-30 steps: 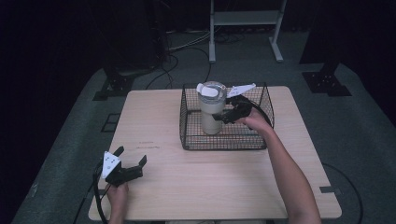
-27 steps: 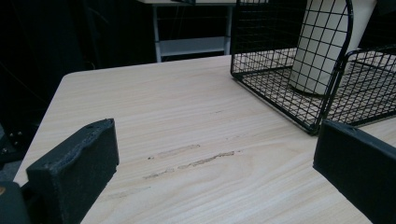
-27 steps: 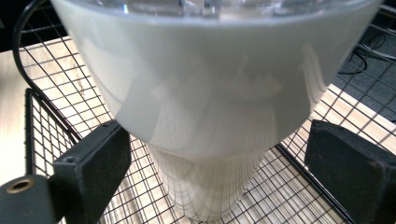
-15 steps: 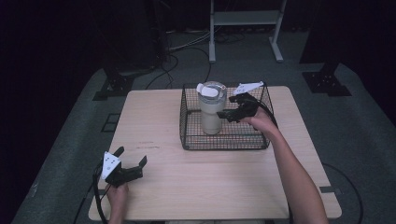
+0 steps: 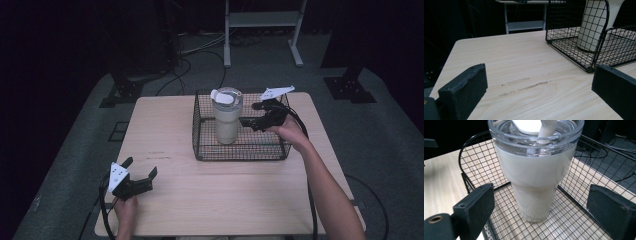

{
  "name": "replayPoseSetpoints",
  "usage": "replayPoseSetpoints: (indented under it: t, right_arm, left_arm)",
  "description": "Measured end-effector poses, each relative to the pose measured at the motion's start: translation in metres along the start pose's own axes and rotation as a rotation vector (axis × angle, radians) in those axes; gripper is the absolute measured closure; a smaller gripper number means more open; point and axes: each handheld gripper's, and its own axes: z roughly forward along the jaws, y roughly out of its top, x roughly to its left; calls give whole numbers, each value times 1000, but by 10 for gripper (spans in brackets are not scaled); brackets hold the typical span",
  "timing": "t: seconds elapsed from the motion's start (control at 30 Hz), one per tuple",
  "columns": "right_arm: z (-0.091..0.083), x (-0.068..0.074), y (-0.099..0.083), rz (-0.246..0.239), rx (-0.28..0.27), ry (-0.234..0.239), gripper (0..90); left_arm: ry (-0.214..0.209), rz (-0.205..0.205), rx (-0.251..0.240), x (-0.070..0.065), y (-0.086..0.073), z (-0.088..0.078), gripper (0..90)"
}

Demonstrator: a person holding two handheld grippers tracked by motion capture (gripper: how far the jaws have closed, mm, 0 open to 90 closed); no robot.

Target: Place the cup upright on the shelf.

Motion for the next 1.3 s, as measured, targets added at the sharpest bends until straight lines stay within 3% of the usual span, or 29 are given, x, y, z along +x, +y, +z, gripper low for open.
replayPoseSetpoints:
  t: [0.77, 1.3]
  right_arm:
    - [-38, 18, -20, -39, 4, 17, 73]
    - [-47, 33, -30, -83, 43, 41, 73]
  left_arm:
    - [-3, 1, 2, 0, 0, 0, 0]
    - [-1, -1, 4, 1, 0, 0, 0]
